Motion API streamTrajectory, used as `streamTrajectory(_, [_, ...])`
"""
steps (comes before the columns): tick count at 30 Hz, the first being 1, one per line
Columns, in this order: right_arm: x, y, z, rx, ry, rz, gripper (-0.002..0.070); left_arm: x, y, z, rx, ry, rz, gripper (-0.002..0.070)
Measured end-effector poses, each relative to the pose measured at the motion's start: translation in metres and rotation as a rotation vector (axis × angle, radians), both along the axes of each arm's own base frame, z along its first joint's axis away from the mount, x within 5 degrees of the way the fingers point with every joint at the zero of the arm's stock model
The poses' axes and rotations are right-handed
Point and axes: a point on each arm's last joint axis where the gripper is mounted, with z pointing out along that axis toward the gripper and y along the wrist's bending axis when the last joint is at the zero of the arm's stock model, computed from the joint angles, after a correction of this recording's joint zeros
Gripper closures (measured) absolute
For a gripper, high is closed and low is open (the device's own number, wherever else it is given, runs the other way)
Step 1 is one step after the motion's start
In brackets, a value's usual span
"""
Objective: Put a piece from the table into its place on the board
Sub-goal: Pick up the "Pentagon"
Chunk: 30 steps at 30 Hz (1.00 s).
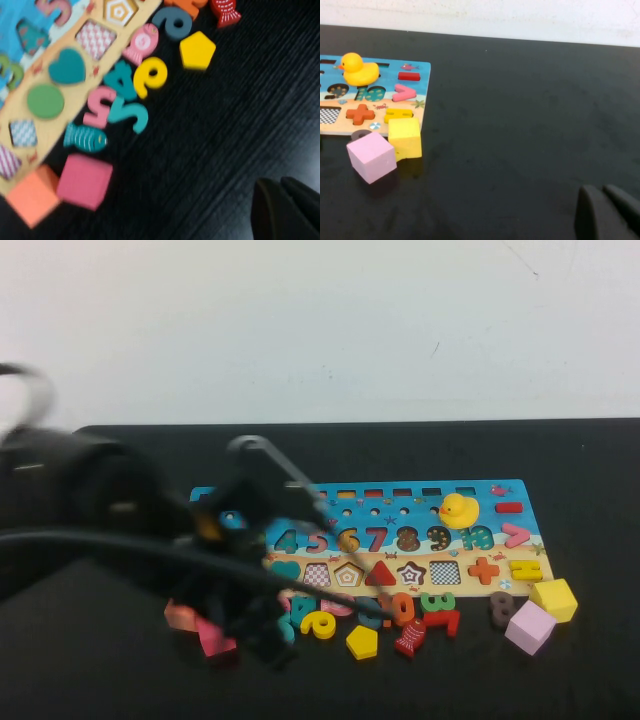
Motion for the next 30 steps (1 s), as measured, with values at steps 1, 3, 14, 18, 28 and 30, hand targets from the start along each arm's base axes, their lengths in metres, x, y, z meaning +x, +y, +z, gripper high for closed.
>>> streamTrajectory(1, [0.0, 0.0, 0.0, 0.0, 0.0, 0.0, 0.0657, 0.004, -0.008, -0.003, 0.018, 0.007, -0.005, 0.0677])
streamTrajectory(3, [0.0, 0.0, 0.0, 0.0, 0.0, 0.0, 0.0657, 0.011, -0.026, -0.007, 0.047, 0.007, -0.026, 0.0677])
streamTrajectory(14, [0.0, 0.0, 0.0, 0.0, 0.0, 0.0, 0.0657, 0.051, -0.1, -0.042, 0.159, 0.109, -0.07, 0.0634])
streamTrajectory(18, [0.0, 0.0, 0.0, 0.0, 0.0, 0.0, 0.0657, 0.063, -0.114, -0.073, 0.205, 0.189, -0.023, 0.047])
streamTrajectory(28, [0.0, 0.0, 0.0, 0.0, 0.0, 0.0, 0.0657, 0.081, -0.129, -0.133, 0.273, 0.304, 0.084, 0.0128])
streamTrajectory(30, [0.0, 0.0, 0.0, 0.0, 0.0, 0.0, 0.0657, 0.084, -0.13, -0.137, 0.263, 0.289, 0.109, 0.0121])
